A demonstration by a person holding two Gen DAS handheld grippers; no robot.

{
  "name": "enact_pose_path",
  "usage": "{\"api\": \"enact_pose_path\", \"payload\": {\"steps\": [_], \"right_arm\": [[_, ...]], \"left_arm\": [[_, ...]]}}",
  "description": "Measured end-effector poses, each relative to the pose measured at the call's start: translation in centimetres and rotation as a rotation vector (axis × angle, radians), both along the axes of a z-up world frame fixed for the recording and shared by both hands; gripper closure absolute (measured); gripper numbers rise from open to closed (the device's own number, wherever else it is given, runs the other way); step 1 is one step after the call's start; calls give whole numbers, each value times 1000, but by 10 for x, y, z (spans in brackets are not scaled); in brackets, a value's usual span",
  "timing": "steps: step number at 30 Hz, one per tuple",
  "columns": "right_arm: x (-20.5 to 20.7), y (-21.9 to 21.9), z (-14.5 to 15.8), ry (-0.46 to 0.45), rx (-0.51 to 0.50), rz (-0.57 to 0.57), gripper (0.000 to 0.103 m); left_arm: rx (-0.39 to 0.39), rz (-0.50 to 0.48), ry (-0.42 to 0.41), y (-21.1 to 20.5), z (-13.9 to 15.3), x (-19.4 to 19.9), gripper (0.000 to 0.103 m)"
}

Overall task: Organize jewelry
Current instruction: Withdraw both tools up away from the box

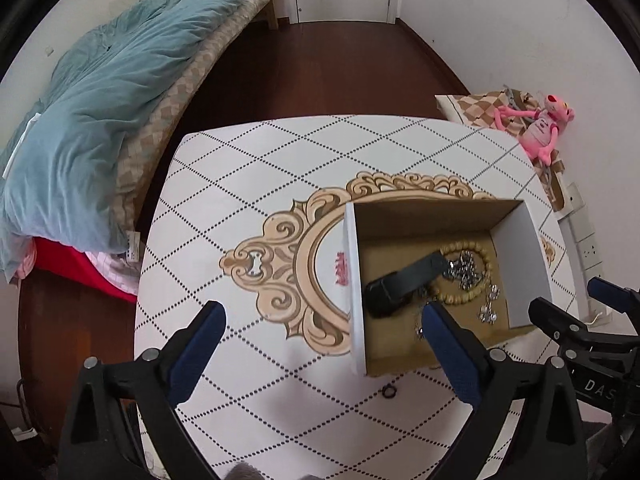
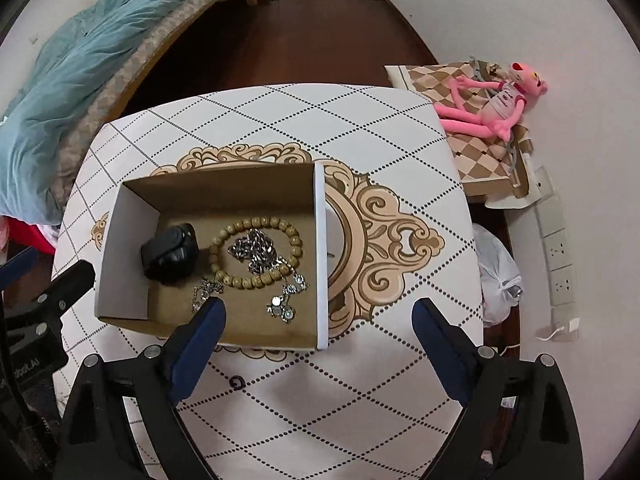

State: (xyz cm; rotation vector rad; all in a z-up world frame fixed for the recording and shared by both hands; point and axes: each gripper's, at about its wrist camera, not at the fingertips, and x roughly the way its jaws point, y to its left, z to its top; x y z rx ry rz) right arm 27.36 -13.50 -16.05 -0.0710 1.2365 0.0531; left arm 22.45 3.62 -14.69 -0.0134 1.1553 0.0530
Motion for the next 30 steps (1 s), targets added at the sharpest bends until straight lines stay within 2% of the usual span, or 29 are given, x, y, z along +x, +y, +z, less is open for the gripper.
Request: {"api": "enact_pose_path", "payload": {"steps": [5, 10, 15, 30], "right_arm": [[-11, 2, 4, -11, 13, -6, 7], [-26, 4, 23, -55, 14, -9, 7], [-44, 8, 47, -117, -2, -18, 7], [-108, -3, 124, -306, -16, -58, 7]], "left_arm": [[8, 2, -10, -2, 6, -12, 3], [25, 12, -42, -3, 23, -26, 3], [84, 32, -116, -6, 47, -47, 3], [11, 45, -227, -12, 105, -98, 3]]}}
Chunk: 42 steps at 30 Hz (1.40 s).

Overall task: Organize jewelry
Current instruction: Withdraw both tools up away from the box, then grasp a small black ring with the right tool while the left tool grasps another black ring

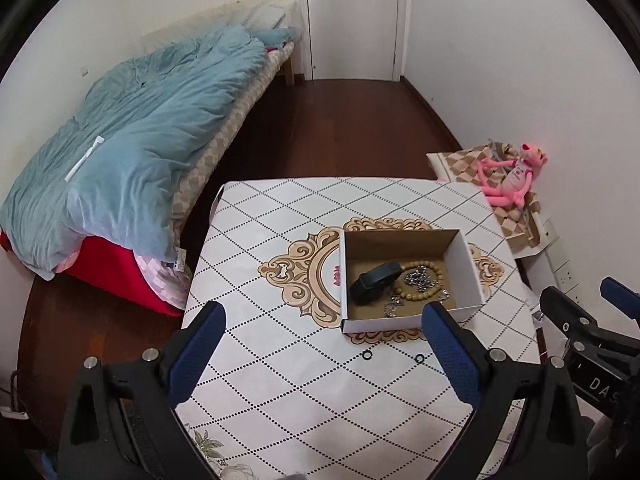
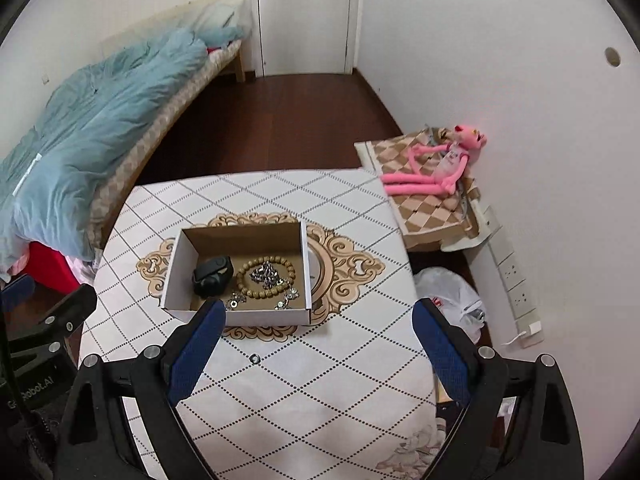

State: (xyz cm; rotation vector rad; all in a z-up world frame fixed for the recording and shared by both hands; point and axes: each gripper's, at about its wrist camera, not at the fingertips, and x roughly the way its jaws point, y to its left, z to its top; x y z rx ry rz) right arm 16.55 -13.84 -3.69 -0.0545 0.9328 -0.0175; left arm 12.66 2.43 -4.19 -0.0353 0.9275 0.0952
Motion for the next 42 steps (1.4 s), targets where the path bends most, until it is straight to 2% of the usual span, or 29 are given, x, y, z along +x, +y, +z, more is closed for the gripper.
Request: {"api": "enact_pose_path", "payload": {"steps": [5, 9, 12, 18, 19, 21, 25, 28, 30, 31, 32, 33, 34, 38, 42], "right_arm": [[-10, -2, 10, -21, 21, -2, 7], [-6, -3, -6, 15, 33, -7, 7], [1, -1, -35, 62, 52, 0, 7], [19, 4, -122, 205, 93, 17, 9], [20, 6, -137, 222, 100, 19, 12], [22, 13, -161, 245, 107, 28, 25], [23, 27, -189, 250, 133, 61, 27], [22, 40, -201, 249, 112, 95, 40], [20, 47, -206, 232, 87, 105, 52], [19, 50, -207, 226, 68, 110, 55], [17, 53, -207, 214, 45, 112, 65], [15, 54, -207, 196, 22, 115, 84], [13, 55, -207, 187, 13, 120, 91], [13, 44, -204, 194, 49, 103, 91], [9, 13, -194, 182, 89, 28, 91]], "left_arm": [[1, 8, -28, 1, 8, -6, 3], [12, 19, -12, 3, -4, -1, 3], [16, 24, 27, 6, -26, 5, 3], [48, 62, 157, 18, -97, 16, 3], [57, 72, 182, 21, -109, 17, 3], [61, 90, 222, 27, -129, 17, 3], [71, 113, 281, 35, -156, 17, 3], [75, 126, 302, 40, -166, 17, 3], [76, 132, 312, 42, -170, 17, 3], [75, 133, 316, 42, -172, 16, 3], [74, 132, 317, 42, -174, 17, 3], [74, 127, 318, 40, -175, 17, 3], [72, 121, 320, 39, -177, 18, 3], [48, 76, 317, 22, -180, 21, 3], [7, 30, 301, -1, -181, 25, 4]]}}
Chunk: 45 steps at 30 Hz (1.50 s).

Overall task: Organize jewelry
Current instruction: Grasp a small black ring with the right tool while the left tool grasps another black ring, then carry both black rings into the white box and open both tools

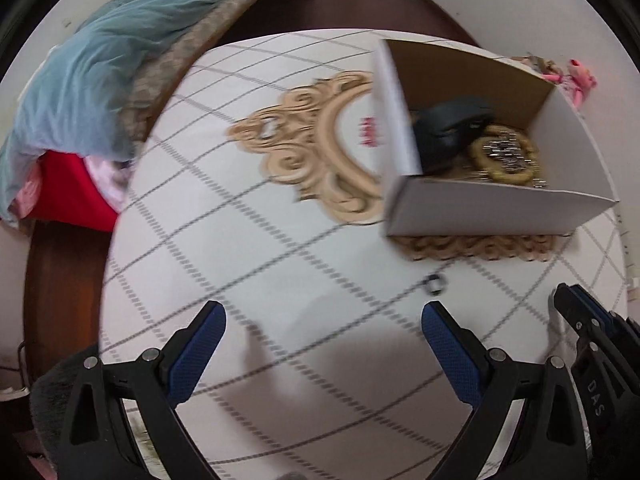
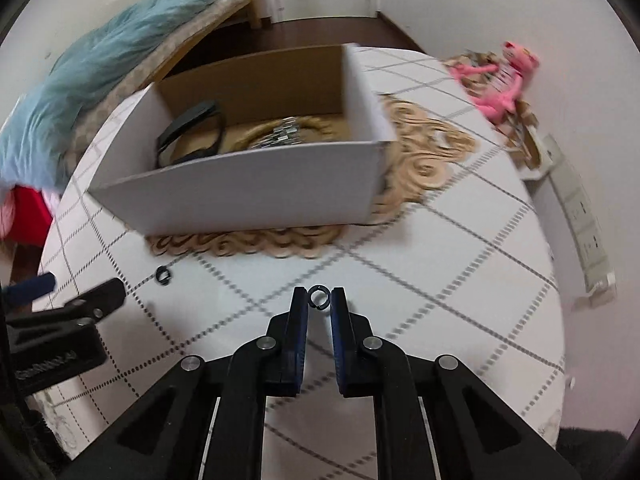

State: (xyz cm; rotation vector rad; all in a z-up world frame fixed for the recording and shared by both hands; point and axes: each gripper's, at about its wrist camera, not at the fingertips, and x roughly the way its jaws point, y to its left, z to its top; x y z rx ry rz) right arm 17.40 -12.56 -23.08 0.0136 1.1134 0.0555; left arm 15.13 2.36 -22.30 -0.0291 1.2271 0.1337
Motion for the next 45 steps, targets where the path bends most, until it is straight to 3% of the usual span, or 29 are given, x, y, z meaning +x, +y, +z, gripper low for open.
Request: {"api": "enact_pose_path", "payload": {"steps": [4, 5, 7, 9, 10, 14, 18, 23, 31, 39, 45], "right_arm": [[-5, -22, 6, -7, 7, -47, 91], [-6, -25, 6, -8, 6, -54, 91], [-7, -31, 7, -7, 5, -66, 91], [-7, -36, 7, -6, 5, -77, 91], [-8, -38, 7, -5, 3, -84, 91], [-8, -43, 7, -6, 5, -96, 91], [-7, -45, 8, -7, 1, -105, 91], [-6, -47, 9, -11, 0, -109, 91], [-10, -46, 14, -24, 11, -113, 91], [-12, -47, 39, -73, 55, -111, 91], [-2, -46, 71, -113, 122, -88, 91]], "left_arm": [[-32, -30, -5, -20, -6, 7, 4], [-36, -40, -12, -24, -6, 8, 9], [-43, -56, -13, -31, -10, 10, 21], [-60, -67, -11, -35, -13, 10, 42], [-58, -70, -28, -37, -11, 9, 44], [-61, -87, -50, -42, -7, 8, 72], [-73, -91, -52, -44, -7, 10, 87], [-99, -95, -57, -40, -10, 6, 93], [-131, -104, -69, -38, -6, -3, 93], [-155, -131, -127, -39, 23, -6, 94], [-193, -161, -181, -39, 60, 0, 94]]}}
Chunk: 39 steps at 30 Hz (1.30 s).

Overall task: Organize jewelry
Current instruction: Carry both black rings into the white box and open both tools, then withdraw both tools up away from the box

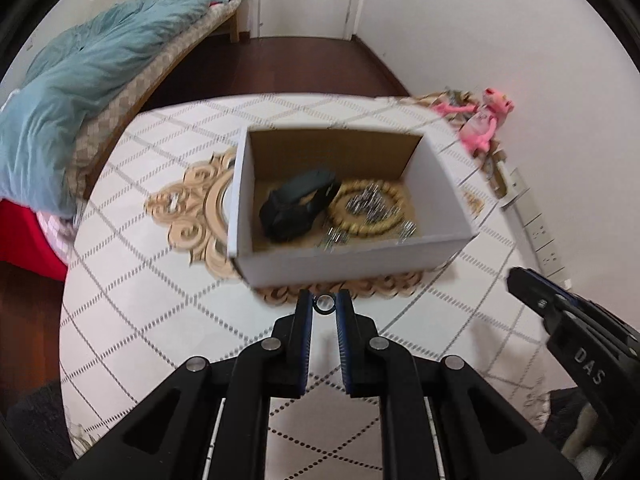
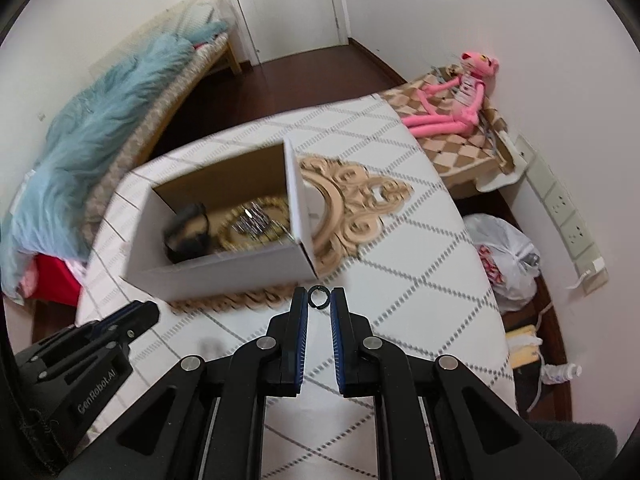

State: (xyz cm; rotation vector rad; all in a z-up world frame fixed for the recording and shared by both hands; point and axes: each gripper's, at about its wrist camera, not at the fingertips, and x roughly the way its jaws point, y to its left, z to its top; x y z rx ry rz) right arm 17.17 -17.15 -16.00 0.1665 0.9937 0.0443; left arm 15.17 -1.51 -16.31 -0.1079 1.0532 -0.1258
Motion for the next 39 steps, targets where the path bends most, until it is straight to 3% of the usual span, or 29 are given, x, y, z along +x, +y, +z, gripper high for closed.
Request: {"api": "enact_pose_path", "payload": {"steps": [8, 15, 22, 23, 25, 27, 32, 34, 37, 39], "right_arm": [[72, 3, 23, 47, 143, 79, 91], [146, 19, 4, 186, 167, 131, 91], [178, 34, -13, 289, 161, 164, 90], [179, 34, -14, 295, 159, 163, 90], [180, 33, -14, 299, 157, 157, 84], [178, 32, -12, 292, 149, 153, 72], [171, 26, 1, 266, 127, 137, 66], [164, 24, 8, 245, 96, 127, 59], [153, 23, 16, 222, 27, 122, 44], [142, 25, 23, 194, -48, 118, 22]], "left_arm": [[-105, -59, 57, 10, 26, 67, 94], [-91, -71, 114, 22, 29, 129, 94], [-70, -32, 220, 30, 15, 158, 91], [-60, -25, 225, 32, 14, 160, 88], [-45, -10, 220, 36, 16, 159, 74], [-31, 9, 206, 41, 19, 156, 32], [-7, 49, 186, 54, 24, 143, 29], [9, 63, 182, 56, 25, 137, 29], [42, 90, 174, 59, 26, 124, 8], [72, 104, 150, 58, 29, 114, 6]]}}
